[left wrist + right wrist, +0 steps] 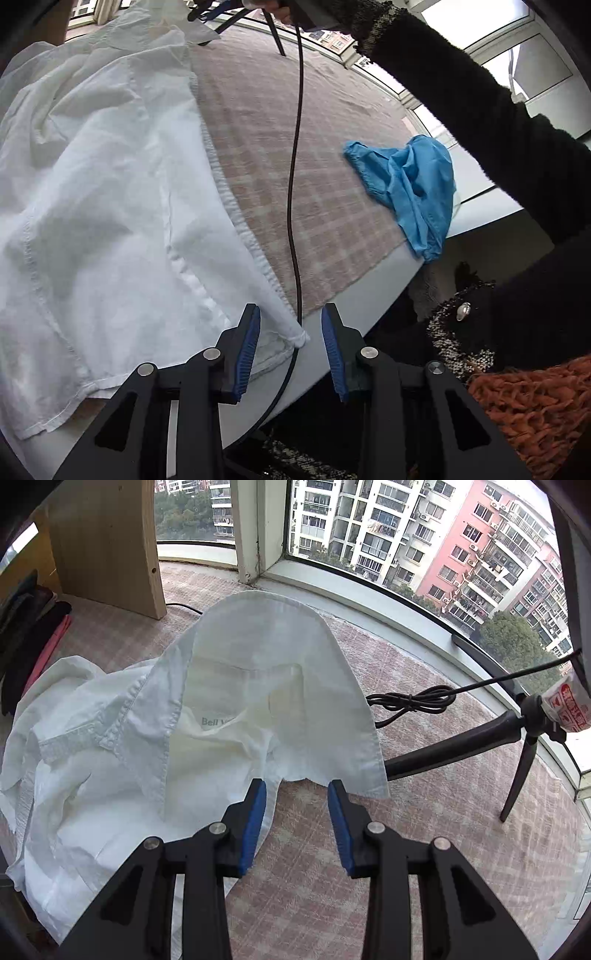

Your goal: Fold clothes

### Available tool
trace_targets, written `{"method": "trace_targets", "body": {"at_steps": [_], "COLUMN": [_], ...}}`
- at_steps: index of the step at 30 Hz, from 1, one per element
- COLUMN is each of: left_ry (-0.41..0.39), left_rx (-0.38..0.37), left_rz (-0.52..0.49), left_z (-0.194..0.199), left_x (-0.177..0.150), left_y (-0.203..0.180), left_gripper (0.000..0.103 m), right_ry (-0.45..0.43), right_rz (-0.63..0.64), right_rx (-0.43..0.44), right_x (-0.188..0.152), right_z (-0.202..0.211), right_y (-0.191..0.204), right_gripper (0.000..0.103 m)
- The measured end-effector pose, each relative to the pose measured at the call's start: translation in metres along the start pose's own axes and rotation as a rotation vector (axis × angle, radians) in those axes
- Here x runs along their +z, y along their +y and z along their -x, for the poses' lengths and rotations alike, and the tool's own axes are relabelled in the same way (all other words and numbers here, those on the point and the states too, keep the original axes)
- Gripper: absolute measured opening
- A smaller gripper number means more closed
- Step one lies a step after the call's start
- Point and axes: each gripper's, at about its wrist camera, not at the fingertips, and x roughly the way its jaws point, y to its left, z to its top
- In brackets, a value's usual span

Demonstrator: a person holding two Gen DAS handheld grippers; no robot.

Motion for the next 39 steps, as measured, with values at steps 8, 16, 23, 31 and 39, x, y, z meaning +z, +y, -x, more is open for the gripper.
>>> {"method": "trace_targets", "body": {"at_steps": [8, 16, 23, 31, 39], "left_ry": [-0.032, -0.053, -0.007, 0.009, -0.008], "left_rx": [0.346, 0.757, 0.7, 0.652, 0.594], "left_rz": [0.154, 0.365, 0.35, 0.329, 0.29], "left_z": [0.085, 0.147, 0.13, 0.124, 0.134], "left_x": [-0.059, -0.105, -0.118, -0.127, -0.124], "left_y": [0.043, 0.147, 0.174, 0.196, 0.208], "left_gripper": [0.034, 0.041, 0.042, 0.009, 0.001], "right_ry": [-0.044, 0.098, 0.02, 0.055, 0.129], "right_rz": [0.054, 0.151, 0.157, -0.015, -0.386], "right_rx": [0.264, 0.494, 0.481, 0.254, 0.484], "right_x": [-0.109, -0.179, -0.107, 0.006, 0.019], "right_z": [0.062, 0.017, 0.049, -0.01, -0.066], "right_y": [0.042, 0.161, 0.193, 0.214, 0.161], "right_gripper": [0.035, 0.034, 0.035, 0.049, 0.049]}}
